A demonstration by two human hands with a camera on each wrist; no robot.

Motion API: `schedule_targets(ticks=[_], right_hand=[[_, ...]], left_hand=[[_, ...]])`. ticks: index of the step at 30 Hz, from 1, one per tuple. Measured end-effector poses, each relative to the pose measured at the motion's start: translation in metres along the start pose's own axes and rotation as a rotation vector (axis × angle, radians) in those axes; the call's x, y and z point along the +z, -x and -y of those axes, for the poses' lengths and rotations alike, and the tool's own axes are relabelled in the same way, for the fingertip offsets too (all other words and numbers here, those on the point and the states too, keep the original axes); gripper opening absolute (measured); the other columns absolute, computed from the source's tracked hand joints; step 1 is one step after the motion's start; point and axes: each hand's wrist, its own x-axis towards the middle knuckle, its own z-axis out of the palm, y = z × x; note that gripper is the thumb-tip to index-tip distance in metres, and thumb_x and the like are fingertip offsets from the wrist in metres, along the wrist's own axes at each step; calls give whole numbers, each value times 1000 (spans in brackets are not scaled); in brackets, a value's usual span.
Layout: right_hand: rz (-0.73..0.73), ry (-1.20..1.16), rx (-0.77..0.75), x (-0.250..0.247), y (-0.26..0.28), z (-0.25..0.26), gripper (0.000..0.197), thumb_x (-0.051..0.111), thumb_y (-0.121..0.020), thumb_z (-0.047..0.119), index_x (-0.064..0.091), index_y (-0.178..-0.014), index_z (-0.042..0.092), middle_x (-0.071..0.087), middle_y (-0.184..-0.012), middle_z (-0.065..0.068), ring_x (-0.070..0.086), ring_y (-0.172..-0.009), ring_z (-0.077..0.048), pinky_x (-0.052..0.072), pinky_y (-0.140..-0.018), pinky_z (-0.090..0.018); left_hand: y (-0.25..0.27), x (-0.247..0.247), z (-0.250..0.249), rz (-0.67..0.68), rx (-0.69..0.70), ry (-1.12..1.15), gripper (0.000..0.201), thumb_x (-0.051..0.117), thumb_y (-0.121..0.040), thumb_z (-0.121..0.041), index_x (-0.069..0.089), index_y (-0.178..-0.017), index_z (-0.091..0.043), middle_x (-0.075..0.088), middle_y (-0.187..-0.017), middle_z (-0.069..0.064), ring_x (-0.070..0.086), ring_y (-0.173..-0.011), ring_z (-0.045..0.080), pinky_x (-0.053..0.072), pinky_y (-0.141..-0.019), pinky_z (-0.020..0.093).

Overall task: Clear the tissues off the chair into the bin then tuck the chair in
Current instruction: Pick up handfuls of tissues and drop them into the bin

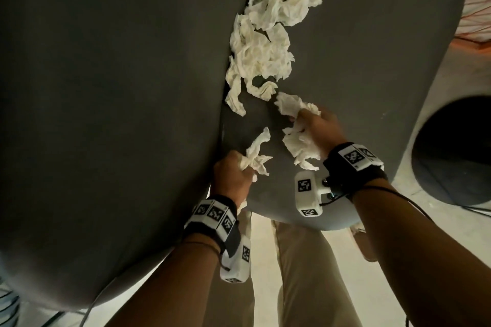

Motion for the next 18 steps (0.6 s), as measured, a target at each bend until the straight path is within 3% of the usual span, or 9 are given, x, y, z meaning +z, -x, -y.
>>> schedule_targets(ticks=[2,4,7,9,12,14,16,18], right_hand=[[-41,-78,20,-7,1,-2,20,58,-70,14,70,-85,7,71,-70,-4,67,-68,-25,58,-66,-38],[-97,-117,18,-13,3,-3,12,55,-68,9,66,-71,8,66,-61,-4,64,-65,-27,56,-68,-41],[-124,-178,26,-19,3,-1,13,54,-73,9,56,-62,14,58,-62,-4,59,-60,-25,50,-63,-36],[-125,-147,31,-22,1,-1,16,59,-79,26,58,-66,17,61,-68,-2,60,-64,-23,49,-65,-34],[-130,-18,23,-24,-3,-1,34,65,-73,53,66,-77,19,69,-78,-3,70,-78,-26,56,-72,-38],[-151,130,-59,-24,-6,1,27,64,-80,44,65,-78,17,68,-80,-4,68,-82,-26,51,-70,-35],[-164,271,-138,-21,-5,6,16,61,-86,29,65,-86,14,64,-82,-6,61,-82,-25,40,-69,-29],[-168,380,-231,-16,-4,14,16,58,-89,19,65,-97,8,65,-89,-10,60,-85,-27,37,-71,-26]], left_hand=[[0,-1,1,-38,24,45,13,66,-81,-8,60,-94,-8,62,-81,2,65,-81,27,50,-66,29],[-2,0,-1,-47,94,89,22,67,-82,-11,57,-102,-14,60,-81,-2,65,-79,24,55,-70,35],[-7,5,-6,17,200,40,39,68,-85,-35,50,-119,-26,59,-99,-3,60,-86,18,53,-75,33],[-13,9,-8,28,218,-40,43,68,-84,-44,50,-120,-27,60,-107,0,58,-92,19,49,-77,33],[-18,13,-17,19,235,-202,26,69,-86,-34,62,-104,-16,62,-104,6,61,-96,26,42,-71,30],[-20,12,-24,15,231,-220,23,69,-85,-26,65,-103,-11,61,-105,7,61,-96,28,42,-73,28],[-21,7,-32,-11,232,-138,24,70,-81,-22,66,-103,-12,57,-105,5,61,-92,26,50,-77,32],[-21,0,-38,-93,265,-77,15,72,-80,-17,64,-91,-12,53,-100,0,60,-86,22,55,-76,39]])
